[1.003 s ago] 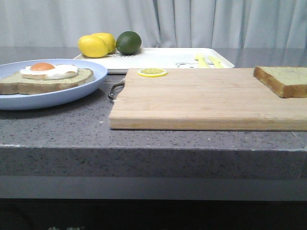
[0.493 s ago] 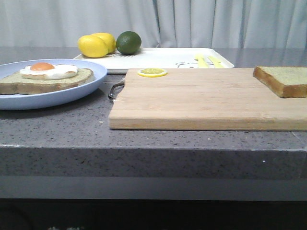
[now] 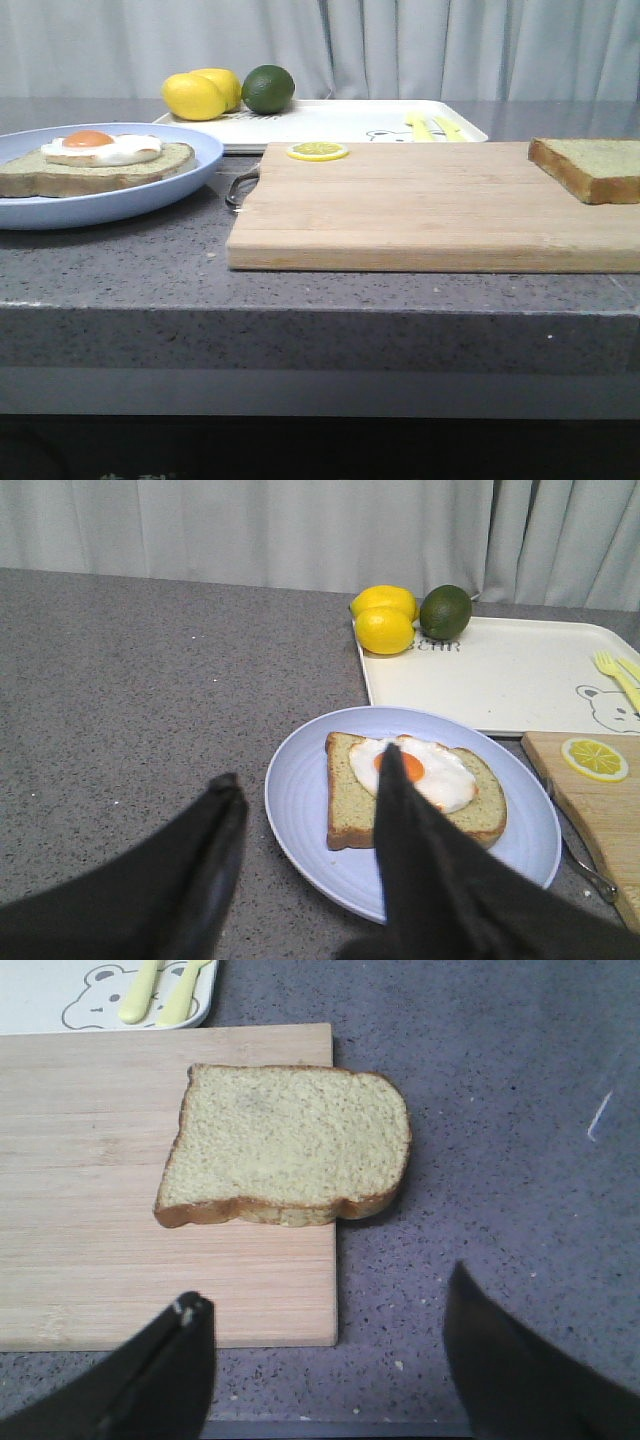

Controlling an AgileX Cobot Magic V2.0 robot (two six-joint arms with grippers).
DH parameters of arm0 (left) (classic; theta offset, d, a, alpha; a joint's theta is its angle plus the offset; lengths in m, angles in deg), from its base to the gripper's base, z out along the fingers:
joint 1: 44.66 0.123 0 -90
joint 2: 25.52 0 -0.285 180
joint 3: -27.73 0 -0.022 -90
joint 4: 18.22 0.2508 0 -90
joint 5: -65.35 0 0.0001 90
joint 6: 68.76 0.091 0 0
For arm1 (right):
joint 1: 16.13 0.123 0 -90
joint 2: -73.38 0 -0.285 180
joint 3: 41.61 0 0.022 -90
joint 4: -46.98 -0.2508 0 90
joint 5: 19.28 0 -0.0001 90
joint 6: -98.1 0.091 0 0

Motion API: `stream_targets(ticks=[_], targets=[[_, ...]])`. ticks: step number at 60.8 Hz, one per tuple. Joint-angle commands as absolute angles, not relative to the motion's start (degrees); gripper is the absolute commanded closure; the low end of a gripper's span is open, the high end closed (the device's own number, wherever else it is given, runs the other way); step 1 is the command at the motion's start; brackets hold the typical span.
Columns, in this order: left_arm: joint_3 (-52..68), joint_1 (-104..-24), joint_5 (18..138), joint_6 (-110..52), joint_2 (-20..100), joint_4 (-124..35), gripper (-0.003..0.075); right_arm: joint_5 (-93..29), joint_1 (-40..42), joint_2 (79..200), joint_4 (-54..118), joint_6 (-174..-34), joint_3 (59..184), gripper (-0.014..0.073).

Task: Place bread and move sandwich to tray

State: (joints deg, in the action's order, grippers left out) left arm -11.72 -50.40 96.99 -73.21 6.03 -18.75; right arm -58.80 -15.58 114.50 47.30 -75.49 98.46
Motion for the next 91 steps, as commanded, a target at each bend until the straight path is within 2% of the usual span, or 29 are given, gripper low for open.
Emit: stream_targets(ticks=[1, 12, 18, 37, 48, 61, 77, 91], targets=[[-10.1, -50.4, 92.8, -73.3, 6.9, -18.9, 0.0228, -54.5, -15.8, 115.0, 47.3, -75.9, 100.0, -0.0022], [-10.1, -50.4, 92.8, -73.3, 6.9, -18.9, 0.0230, -55.0, -15.8, 115.3, 45.0, -75.9, 100.3, -0.0021], [-10.1, -50.4, 93.0, -73.3, 7.1, -19.2, 0.0230, -59.4, -15.8, 117.4, 42.8, -75.9, 103.2, -0.0021], [-10.1, -50.9, 92.7, -69.8, 9.4, -20.4, 0.0229, -79.9, -15.8, 132.4, 41.1, -77.6, 118.3, -0.0021], [-10.1, -56.5, 90.7, -69.7, 9.6, -19.2, 0.0229, -84.2, -17.2, 140.0, 40.9, -80.1, 124.8, -0.0021], [-10.1, -62.0, 90.3, -69.7, 9.6, -17.5, 0.0229, -88.2, -27.9, 146.8, 35.9, -83.9, 128.1, -0.0021], [-10.1, -63.1, 90.3, -69.7, 9.6, -17.1, 0.0229, -90.7, -47.3, 153.8, 13.0, -97.9, 128.1, -0.0021], [-10.1, -63.1, 90.3, -69.7, 9.6, -17.1, 0.0229, -93.5, -52.8, 161.0, 3.1, -105.5, 128.1, -0.0021]])
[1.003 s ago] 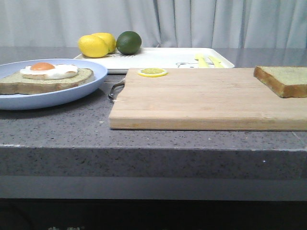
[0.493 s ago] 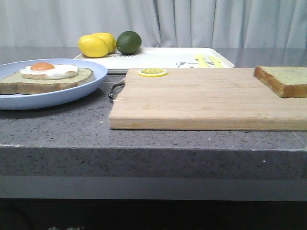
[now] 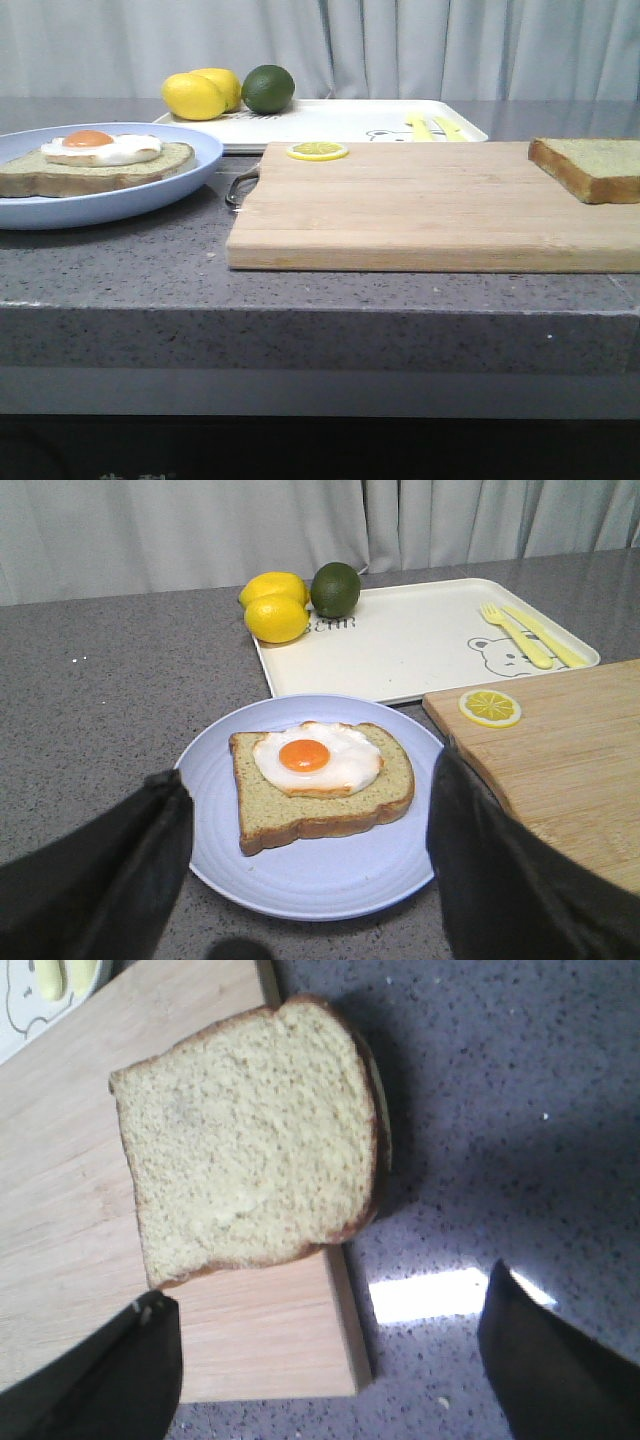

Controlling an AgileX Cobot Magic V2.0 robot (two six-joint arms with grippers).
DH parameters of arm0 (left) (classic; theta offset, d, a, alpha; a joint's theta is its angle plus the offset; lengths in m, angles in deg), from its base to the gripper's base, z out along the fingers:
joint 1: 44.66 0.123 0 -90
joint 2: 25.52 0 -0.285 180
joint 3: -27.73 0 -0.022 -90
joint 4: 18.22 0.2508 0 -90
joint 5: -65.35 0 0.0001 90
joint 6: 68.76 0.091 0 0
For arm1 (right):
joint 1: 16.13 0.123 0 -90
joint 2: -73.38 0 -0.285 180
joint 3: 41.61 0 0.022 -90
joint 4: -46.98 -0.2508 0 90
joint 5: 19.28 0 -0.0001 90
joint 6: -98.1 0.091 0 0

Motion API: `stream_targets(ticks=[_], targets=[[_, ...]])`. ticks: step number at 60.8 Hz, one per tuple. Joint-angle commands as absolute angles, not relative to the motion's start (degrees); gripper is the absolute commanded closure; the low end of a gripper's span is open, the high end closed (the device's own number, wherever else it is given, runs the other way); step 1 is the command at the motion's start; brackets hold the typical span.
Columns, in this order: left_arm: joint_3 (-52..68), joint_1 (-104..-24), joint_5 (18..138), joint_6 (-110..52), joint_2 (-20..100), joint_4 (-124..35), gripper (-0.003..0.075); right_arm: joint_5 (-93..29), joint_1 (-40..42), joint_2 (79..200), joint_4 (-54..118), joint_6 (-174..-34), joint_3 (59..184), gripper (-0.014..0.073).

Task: Place bread and move sandwich to tray

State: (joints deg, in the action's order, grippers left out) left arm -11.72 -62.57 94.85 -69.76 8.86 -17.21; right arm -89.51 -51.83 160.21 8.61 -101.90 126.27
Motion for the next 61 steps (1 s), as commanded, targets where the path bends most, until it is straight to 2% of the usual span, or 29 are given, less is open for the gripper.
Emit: stream_targets(ticks=[1, 27, 42, 61], targets=[[-10.1, -63.1, 90.3, -69.7, 9.6, -17.1, 0.0229, -93.5, -52.8, 161.7, 2.8, -106.1, 128.1, -0.0021], [-10.1, -63.1, 90.3, -69.7, 9.6, -17.1, 0.0229, -96.0, -52.3, 173.4, -7.3, -116.5, 128.1, -0.0021], [-10.1, -63.1, 90.3, -69.7, 9.6, -16.6, 0.0229, -96.1, -51.7, 177.3, -8.3, -117.3, 128.1, -0.0021], [-10.1, -63.1, 90.3, -69.7, 9.6, -16.5, 0.0229, -96.1, -46.7, 178.8, -7.9, -117.4, 128.1, -0.0021]])
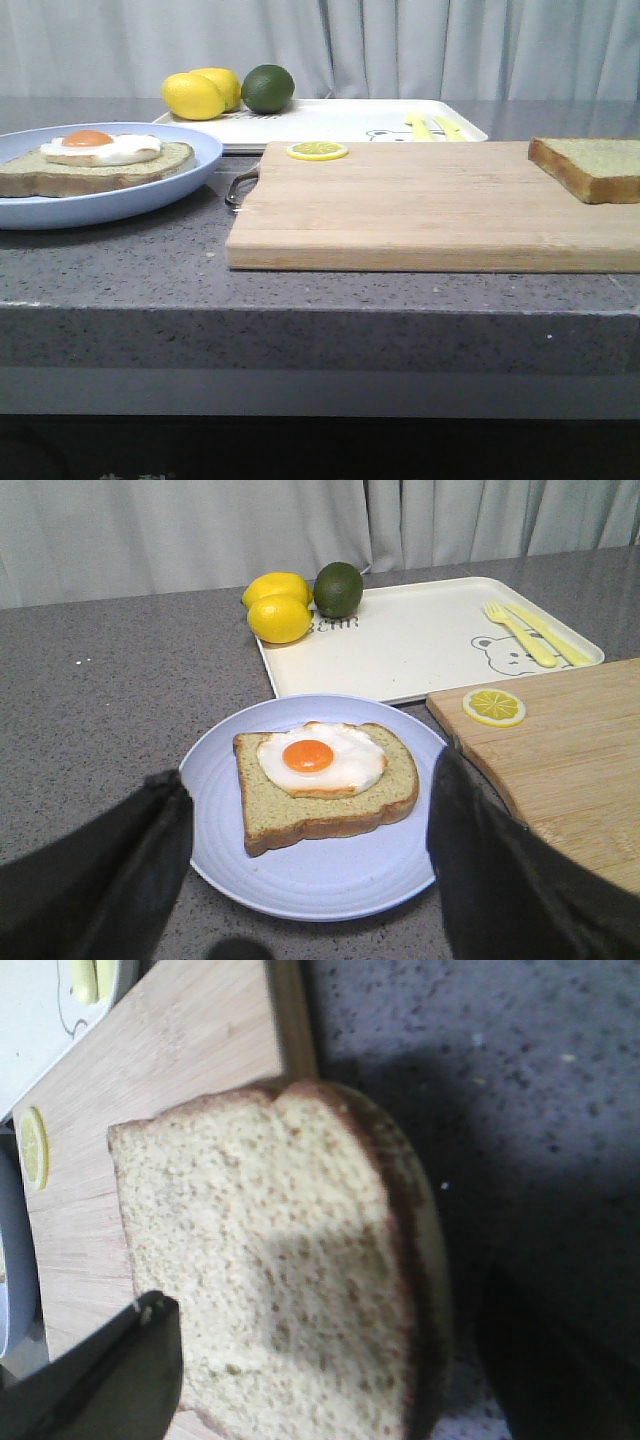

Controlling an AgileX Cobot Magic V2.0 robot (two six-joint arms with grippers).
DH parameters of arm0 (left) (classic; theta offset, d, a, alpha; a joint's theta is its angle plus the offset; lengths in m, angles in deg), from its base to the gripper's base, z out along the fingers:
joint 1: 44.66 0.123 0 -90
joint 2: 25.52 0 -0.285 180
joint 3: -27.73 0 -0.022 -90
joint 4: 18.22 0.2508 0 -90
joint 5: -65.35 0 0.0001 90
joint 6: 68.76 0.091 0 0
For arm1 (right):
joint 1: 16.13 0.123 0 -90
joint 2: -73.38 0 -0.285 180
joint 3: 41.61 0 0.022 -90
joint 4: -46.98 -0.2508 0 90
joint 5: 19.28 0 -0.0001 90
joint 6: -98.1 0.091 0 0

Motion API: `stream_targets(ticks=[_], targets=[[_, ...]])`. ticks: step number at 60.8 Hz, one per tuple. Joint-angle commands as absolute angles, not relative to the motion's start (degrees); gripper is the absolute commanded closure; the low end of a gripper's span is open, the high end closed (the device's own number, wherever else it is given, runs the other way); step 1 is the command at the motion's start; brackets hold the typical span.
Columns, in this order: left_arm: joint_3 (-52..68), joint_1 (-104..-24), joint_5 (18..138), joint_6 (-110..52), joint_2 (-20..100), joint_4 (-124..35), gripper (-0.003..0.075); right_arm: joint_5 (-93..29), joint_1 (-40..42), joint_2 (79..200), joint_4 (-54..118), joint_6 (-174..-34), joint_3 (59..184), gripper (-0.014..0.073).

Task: Place bread and move sandwich to tray
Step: 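Grasp the bread slice edge with the right gripper and lift it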

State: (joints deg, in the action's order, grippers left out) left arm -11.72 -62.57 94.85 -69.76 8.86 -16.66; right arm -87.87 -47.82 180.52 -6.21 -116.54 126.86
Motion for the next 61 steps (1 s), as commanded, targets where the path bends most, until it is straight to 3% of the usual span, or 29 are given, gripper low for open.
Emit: stream_targets(ticks=[1, 15, 31, 38, 45, 61], targets=[[-10.1, -63.1, 90.3, -69.7, 9.6, -16.5, 0.0229, -96.1, -46.6, 178.8, -7.9, -117.4, 128.1, -0.0021], [-10.1, -63.1, 90.3, -69.7, 9.6, -16.4, 0.0229, -96.2, -46.3, 178.6, -9.2, -117.1, 128.1, 0.0015], [-10.1, -63.1, 90.3, -69.7, 9.6, -16.3, 0.0229, -96.2, -46.2, 177.5, -10.6, -116.6, 128.1, 0.0404], [-10.1, -63.1, 90.3, -69.7, 9.6, -16.3, 0.0229, -96.2, -46.2, 175.7, -11.8, -116.3, 128.1, 0.0507], [-10.1, -63.1, 90.3, -69.7, 9.6, -16.3, 0.0229, -96.2, -46.2, 172.8, -13.6, -116.3, 128.1, 0.0547], [-10.1, -63.1, 90.1, -69.7, 9.6, -16.3, 0.0229, -96.1, -44.7, 163.3, -20.4, -116.3, 128.1, 0.0550]])
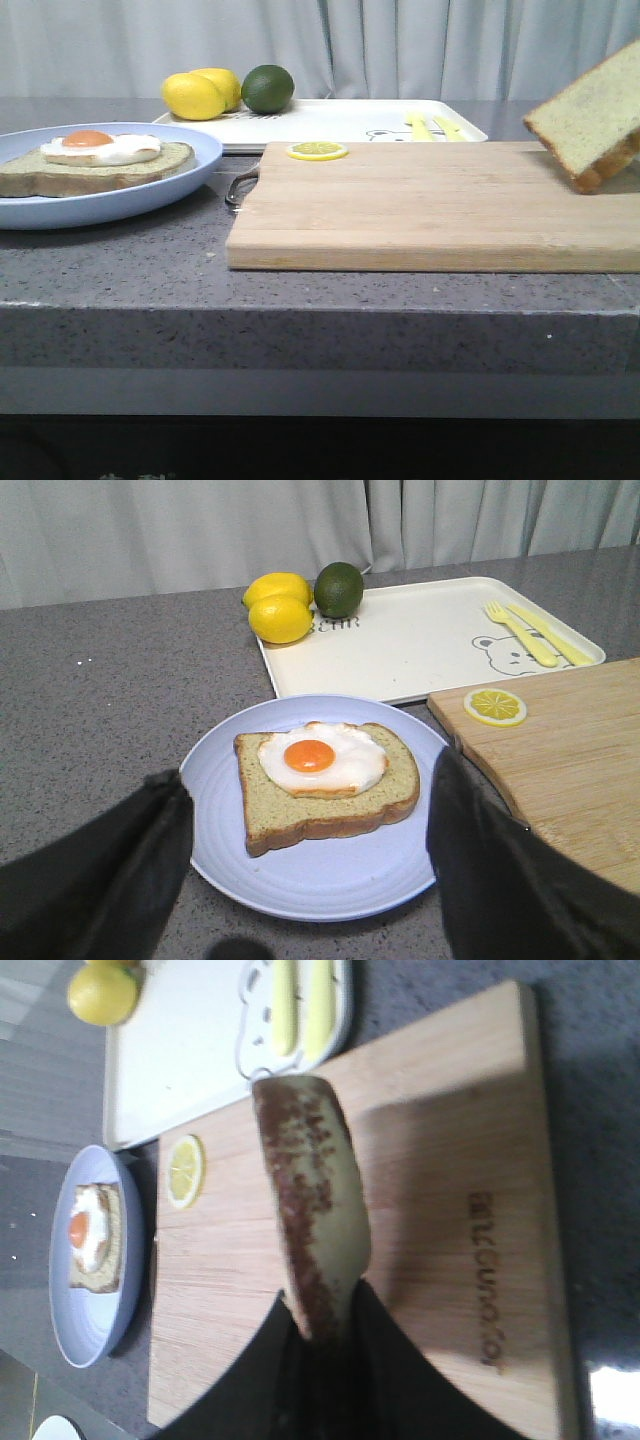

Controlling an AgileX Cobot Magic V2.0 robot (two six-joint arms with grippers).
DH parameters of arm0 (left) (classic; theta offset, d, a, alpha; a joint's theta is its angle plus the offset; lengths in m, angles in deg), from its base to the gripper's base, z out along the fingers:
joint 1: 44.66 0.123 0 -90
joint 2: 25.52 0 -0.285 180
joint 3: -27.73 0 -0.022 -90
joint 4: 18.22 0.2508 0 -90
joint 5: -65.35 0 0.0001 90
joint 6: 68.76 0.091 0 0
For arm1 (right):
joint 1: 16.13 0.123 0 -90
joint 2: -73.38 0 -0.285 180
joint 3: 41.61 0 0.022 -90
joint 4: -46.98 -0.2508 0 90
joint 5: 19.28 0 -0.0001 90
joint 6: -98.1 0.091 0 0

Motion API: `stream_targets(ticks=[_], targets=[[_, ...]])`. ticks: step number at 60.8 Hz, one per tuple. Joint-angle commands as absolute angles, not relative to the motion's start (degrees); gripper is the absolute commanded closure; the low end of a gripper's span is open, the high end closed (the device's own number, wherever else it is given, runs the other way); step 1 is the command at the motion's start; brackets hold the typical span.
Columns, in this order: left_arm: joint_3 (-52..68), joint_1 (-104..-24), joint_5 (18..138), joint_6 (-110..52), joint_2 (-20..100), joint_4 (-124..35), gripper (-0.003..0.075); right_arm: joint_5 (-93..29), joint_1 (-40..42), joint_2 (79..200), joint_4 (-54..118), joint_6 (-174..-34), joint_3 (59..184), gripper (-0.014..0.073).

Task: Place bread and move sandwich to tray
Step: 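Grasp the bread slice edge with the right gripper and lift it, then carry the bread over the egg toast and lay it on top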

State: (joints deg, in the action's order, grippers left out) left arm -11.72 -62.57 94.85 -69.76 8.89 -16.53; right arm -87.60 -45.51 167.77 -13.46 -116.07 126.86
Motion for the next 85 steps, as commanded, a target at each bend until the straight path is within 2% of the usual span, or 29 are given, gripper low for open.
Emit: stream_targets(ticks=[1, 19, 36, 52, 62, 85], targets=[[-10.1, -63.1, 90.1, -69.7, 9.6, -16.3, 0.0229, -96.1, -44.2, 162.7, -21.1, -116.3, 128.1, 0.0550], [-10.1, -63.1, 90.1, -69.7, 9.6, -16.3, 0.0229, -92.7, -28.0, 159.9, -32.7, -116.3, 128.1, 0.0550], [-10.1, -63.1, 90.1, -69.7, 9.6, -16.3, 0.0229, -69.4, -5.0, 160.0, -39.8, -116.3, 128.1, 0.0550], [-10.1, -63.1, 90.1, -69.7, 9.6, -16.4, 0.0229, -52.2, 10.1, 162.9, -52.8, -116.3, 128.1, 0.0550], [-10.1, -63.1, 90.3, -69.7, 9.6, -16.4, 0.0229, -47.9, 14.6, 168.4, -63.6, -116.4, 128.1, 0.0552], [-10.1, -63.1, 90.3, -69.7, 9.6, -16.4, 0.0229, -50.5, 17.1, 182.7, -63.5, -115.3, 140.3, 0.0559]])
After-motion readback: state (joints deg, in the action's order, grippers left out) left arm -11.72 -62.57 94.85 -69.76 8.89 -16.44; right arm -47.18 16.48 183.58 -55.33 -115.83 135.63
